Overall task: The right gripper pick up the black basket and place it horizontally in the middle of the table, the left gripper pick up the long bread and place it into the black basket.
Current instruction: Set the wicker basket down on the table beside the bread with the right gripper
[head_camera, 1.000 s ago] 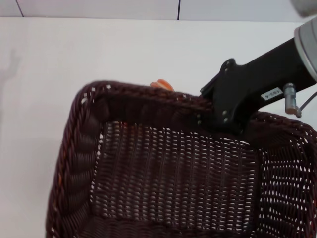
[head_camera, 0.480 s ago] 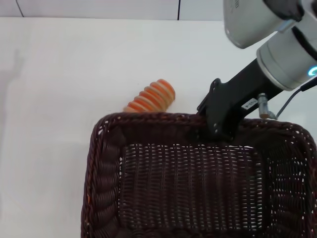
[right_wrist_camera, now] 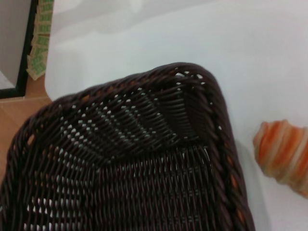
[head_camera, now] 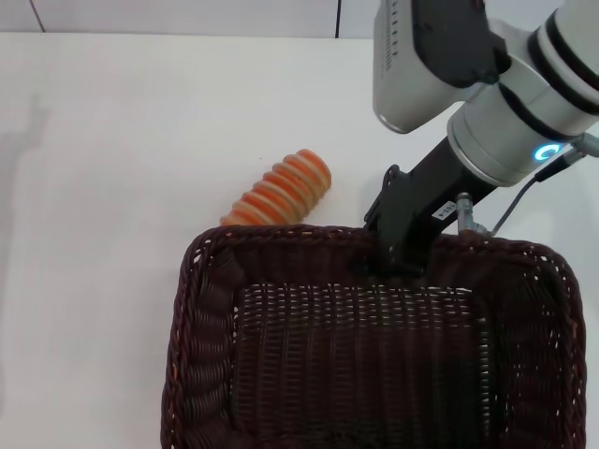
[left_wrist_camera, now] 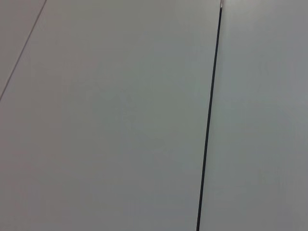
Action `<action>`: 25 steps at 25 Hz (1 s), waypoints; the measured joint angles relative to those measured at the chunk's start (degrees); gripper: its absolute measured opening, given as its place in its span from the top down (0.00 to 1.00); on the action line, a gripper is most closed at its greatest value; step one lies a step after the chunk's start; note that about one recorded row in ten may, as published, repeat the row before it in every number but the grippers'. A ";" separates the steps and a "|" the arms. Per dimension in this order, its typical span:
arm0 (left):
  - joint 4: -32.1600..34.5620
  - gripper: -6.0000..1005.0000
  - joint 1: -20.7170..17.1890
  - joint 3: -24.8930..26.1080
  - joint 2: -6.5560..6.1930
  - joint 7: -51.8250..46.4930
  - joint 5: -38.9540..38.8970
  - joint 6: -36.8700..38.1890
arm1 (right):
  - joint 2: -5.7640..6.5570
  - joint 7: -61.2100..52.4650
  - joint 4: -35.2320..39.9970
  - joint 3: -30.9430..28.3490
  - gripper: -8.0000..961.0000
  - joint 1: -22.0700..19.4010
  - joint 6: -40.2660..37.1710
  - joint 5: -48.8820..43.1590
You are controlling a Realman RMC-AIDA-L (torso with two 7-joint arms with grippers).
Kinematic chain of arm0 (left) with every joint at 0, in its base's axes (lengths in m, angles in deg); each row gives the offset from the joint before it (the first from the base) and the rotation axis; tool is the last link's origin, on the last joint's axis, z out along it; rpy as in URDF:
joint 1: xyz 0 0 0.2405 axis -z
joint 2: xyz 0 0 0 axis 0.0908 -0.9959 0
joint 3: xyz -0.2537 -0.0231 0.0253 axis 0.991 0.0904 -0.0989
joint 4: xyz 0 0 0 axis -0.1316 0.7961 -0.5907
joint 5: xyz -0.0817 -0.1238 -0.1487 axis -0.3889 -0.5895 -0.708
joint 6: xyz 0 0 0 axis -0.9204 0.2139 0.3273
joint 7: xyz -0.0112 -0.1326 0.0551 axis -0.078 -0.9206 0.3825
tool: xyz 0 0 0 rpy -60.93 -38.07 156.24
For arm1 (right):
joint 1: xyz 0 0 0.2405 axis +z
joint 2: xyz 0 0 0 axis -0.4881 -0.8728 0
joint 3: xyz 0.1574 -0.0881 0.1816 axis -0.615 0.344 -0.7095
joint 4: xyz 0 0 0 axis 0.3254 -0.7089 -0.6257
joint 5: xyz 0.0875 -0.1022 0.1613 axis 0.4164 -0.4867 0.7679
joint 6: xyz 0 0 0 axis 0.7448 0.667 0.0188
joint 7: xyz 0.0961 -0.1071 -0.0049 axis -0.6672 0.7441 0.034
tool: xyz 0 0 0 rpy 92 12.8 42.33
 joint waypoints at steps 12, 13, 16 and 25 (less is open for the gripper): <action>0.11 0.16 0.00 0.00 0.00 -0.06 0.00 0.85 | -0.43 -2.30 -0.92 2.55 0.71 1.81 -2.92 -3.60; 0.22 0.16 0.00 0.00 0.00 -0.14 0.00 0.91 | -0.45 -2.37 -0.90 2.71 0.69 1.85 -2.99 -3.77; 0.51 0.16 0.01 0.01 0.00 -0.43 0.00 1.28 | -0.52 -2.70 -0.55 3.53 0.64 1.96 -3.45 -4.47; 0.52 0.16 -0.09 -0.08 0.00 -0.64 0.00 1.59 | -0.73 -5.21 6.77 4.13 0.61 -0.54 -10.95 -12.87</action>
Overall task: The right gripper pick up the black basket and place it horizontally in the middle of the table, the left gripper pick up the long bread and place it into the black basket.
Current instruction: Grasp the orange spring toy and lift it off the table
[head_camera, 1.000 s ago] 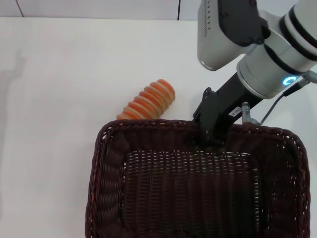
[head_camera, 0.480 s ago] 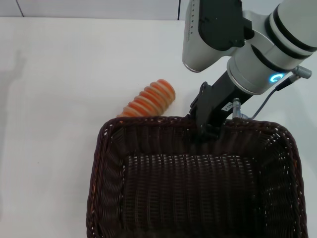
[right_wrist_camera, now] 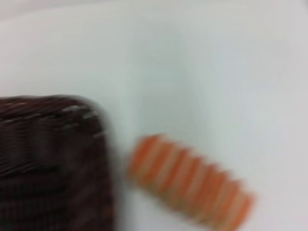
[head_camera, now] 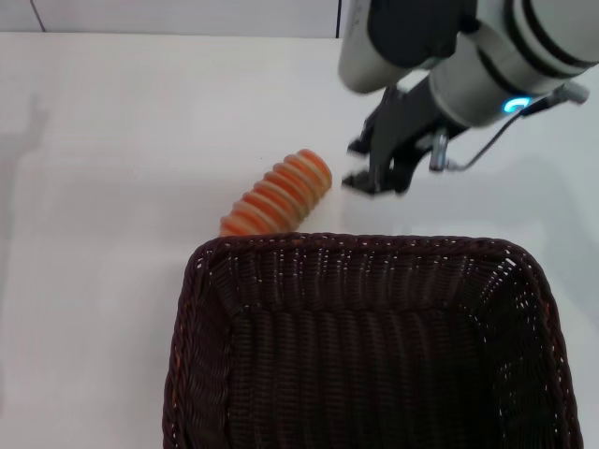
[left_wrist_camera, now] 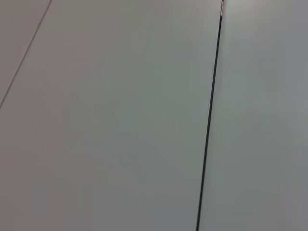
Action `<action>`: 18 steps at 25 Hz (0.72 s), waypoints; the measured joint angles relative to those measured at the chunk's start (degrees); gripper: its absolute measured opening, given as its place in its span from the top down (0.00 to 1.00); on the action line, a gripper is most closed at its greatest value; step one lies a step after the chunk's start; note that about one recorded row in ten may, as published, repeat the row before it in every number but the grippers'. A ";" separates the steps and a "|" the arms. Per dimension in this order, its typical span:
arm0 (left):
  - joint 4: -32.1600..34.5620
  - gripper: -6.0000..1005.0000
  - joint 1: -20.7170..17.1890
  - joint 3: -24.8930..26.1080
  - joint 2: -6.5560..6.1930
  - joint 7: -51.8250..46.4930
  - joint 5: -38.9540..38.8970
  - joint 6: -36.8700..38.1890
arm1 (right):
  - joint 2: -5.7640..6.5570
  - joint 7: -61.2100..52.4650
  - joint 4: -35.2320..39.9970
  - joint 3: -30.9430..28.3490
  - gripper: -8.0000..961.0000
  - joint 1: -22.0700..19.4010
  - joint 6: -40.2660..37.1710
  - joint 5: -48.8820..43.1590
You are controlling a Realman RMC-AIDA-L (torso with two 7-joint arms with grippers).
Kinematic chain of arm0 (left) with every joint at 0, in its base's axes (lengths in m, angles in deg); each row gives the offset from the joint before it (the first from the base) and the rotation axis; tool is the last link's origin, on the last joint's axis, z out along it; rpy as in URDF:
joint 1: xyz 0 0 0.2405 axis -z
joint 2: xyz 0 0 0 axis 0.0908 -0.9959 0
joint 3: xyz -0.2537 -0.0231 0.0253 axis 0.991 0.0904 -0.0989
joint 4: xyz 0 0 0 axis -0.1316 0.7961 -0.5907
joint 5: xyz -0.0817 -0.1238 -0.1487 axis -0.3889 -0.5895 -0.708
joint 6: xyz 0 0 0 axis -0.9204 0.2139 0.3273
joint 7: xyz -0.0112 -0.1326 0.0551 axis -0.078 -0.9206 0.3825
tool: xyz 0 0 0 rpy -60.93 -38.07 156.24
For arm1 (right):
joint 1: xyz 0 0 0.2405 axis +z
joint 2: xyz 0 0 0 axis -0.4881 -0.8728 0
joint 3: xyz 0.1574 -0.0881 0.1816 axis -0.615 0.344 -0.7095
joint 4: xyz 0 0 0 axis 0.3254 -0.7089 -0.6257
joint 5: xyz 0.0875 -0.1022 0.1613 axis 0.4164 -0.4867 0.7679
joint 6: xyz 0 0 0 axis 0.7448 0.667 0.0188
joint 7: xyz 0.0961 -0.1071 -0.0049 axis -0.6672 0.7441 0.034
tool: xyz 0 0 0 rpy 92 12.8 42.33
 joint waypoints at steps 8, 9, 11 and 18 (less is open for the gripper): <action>-2.65 0.16 0.02 -1.25 -0.32 -2.56 0.21 -2.26 | -0.20 0.77 13.88 -6.78 0.61 -15.23 -19.00 0.57; -4.61 0.16 0.09 -1.41 -0.41 -3.29 0.59 -5.37 | -0.19 3.86 14.03 -9.06 0.61 -19.27 -24.96 5.43; -5.65 0.16 0.10 -1.52 -0.46 -3.50 0.67 -7.23 | -0.21 6.43 13.86 -9.71 0.61 -21.85 -28.53 8.58; -21.07 0.16 -2.68 -3.50 -1.18 -7.39 3.33 -25.00 | -0.35 34.24 9.29 -6.78 0.60 -39.05 -53.94 37.90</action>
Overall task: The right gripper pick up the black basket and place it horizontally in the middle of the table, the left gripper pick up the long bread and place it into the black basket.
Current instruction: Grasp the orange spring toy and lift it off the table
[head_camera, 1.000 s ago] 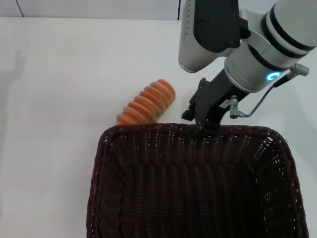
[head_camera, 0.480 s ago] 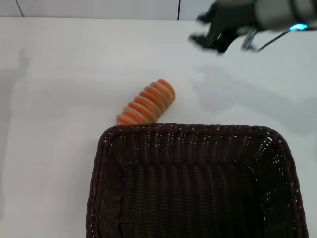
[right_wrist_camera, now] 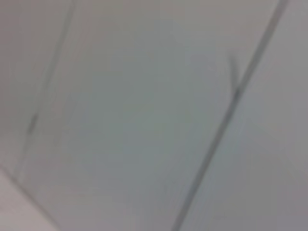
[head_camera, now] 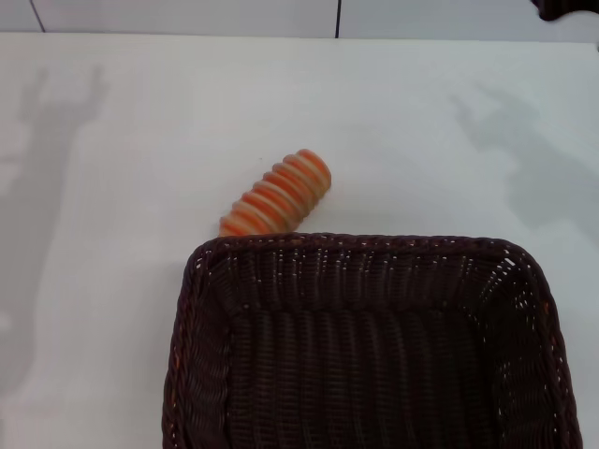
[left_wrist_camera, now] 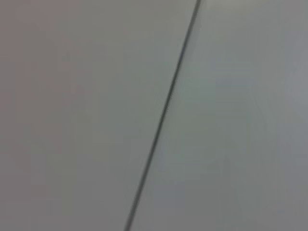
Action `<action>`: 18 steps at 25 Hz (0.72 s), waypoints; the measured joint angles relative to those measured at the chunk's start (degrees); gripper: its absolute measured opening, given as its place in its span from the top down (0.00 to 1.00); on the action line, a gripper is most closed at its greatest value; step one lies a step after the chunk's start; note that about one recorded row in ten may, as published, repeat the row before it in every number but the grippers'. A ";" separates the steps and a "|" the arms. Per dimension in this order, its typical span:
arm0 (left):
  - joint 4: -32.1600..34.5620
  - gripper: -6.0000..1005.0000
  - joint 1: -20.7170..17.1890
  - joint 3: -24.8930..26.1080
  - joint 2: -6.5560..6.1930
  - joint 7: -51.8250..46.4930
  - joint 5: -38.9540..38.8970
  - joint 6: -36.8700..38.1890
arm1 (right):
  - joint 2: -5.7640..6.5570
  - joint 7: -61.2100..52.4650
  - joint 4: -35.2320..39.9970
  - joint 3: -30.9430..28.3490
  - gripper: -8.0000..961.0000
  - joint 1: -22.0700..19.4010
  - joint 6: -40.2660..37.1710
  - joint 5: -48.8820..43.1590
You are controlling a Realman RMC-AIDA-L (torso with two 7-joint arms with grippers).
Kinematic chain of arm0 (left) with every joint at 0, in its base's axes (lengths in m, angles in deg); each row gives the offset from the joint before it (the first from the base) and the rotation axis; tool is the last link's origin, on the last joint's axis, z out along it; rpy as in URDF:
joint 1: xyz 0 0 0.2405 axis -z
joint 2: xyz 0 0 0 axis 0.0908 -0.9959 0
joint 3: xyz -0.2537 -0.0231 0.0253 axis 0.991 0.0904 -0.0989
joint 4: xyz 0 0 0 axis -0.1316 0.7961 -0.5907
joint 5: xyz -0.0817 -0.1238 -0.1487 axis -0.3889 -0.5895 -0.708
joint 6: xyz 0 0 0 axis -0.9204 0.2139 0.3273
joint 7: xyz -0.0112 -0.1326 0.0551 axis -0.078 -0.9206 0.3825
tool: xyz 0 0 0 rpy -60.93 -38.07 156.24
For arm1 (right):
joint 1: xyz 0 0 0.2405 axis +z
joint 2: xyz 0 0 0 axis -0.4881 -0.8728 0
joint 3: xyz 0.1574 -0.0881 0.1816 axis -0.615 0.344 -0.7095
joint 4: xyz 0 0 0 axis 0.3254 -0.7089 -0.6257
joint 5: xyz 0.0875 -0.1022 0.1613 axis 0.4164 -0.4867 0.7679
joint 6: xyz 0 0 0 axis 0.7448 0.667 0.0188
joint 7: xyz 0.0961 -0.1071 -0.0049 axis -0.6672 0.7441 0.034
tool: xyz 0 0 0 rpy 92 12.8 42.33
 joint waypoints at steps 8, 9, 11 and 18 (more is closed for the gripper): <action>-25.22 0.16 -3.76 -2.42 -2.26 1.15 0.18 -35.76 | -0.19 21.44 -10.71 4.53 0.61 -5.46 -17.23 21.38; -28.21 0.16 -3.85 -2.43 -2.41 1.94 0.16 -40.44 | -0.25 22.43 -11.68 4.58 0.61 -5.43 -20.20 24.84; -32.24 0.16 -3.89 -2.35 -2.44 3.68 0.06 -47.43 | -0.30 22.55 -11.80 4.66 0.61 -5.48 -21.68 26.31; -43.22 0.16 -3.24 -1.34 -1.59 11.09 -3.49 -67.81 | -0.40 22.09 -9.57 9.30 0.61 -5.69 -35.38 29.99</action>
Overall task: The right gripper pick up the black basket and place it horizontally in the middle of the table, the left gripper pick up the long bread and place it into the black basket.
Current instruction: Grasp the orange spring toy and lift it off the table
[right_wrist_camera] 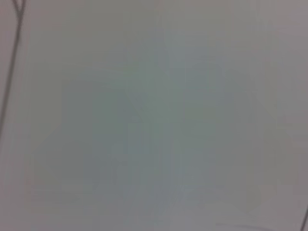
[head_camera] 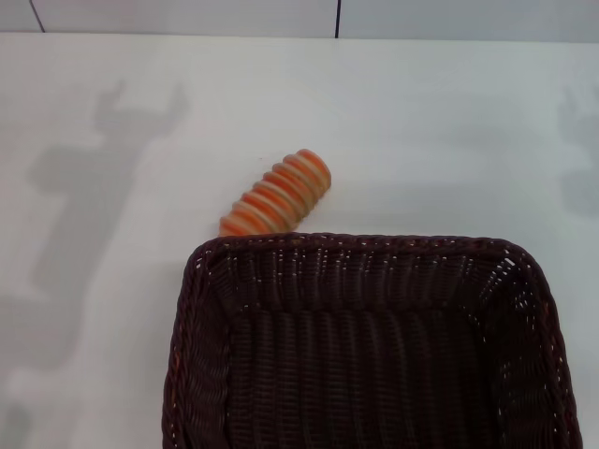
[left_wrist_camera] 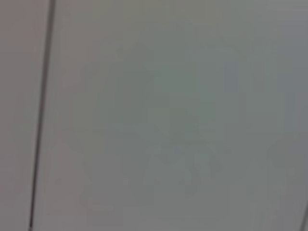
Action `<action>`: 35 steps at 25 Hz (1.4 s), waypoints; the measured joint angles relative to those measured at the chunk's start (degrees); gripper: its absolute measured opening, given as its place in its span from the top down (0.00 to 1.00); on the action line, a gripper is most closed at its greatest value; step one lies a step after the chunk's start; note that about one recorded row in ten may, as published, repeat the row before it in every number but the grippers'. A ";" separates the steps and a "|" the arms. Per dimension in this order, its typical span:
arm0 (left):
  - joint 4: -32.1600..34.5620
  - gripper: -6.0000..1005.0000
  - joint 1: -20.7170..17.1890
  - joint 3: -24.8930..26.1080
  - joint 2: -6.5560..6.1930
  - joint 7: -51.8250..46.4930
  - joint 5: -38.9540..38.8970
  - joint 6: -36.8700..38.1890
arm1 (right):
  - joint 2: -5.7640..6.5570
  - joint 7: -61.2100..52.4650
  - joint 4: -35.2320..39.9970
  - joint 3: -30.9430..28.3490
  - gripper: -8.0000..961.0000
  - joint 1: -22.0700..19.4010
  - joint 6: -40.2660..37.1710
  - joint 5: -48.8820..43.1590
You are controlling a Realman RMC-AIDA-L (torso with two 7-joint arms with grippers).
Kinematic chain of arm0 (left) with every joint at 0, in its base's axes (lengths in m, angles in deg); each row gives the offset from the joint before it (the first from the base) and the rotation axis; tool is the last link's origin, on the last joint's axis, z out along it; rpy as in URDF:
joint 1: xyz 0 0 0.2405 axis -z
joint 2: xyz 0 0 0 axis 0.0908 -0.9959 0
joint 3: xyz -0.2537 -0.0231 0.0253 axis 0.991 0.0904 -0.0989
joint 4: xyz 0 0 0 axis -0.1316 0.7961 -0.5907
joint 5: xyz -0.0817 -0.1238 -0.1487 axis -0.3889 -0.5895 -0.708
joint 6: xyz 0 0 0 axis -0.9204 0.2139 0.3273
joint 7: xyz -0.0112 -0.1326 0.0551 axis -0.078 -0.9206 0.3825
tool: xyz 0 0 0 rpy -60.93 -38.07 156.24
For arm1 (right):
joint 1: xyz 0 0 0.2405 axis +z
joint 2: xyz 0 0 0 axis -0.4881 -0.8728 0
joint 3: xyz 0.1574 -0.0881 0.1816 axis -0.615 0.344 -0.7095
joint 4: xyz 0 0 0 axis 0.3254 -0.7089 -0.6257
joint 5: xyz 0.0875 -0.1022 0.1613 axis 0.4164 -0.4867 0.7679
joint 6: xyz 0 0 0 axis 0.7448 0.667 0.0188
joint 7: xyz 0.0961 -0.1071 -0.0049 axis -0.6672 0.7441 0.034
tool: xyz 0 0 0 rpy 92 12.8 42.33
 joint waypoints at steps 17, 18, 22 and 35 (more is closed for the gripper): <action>-1.37 0.16 -1.79 3.94 1.96 19.64 -18.90 -3.79 | 0.53 -43.58 -14.74 24.49 0.62 2.45 -63.63 -45.50; -1.54 0.16 -1.67 3.98 1.97 20.22 -19.48 -4.36 | 0.60 -47.26 -16.95 23.75 0.61 2.68 -64.60 -46.32; -2.69 0.16 0.75 5.95 1.98 22.43 -21.35 -10.91 | 0.92 -64.34 -25.61 19.92 0.61 3.21 -66.11 -49.50; 7.10 0.16 22.92 11.97 2.33 17.33 -13.69 -38.98 | 0.45 -76.36 -37.05 19.73 0.61 2.94 -69.07 -54.75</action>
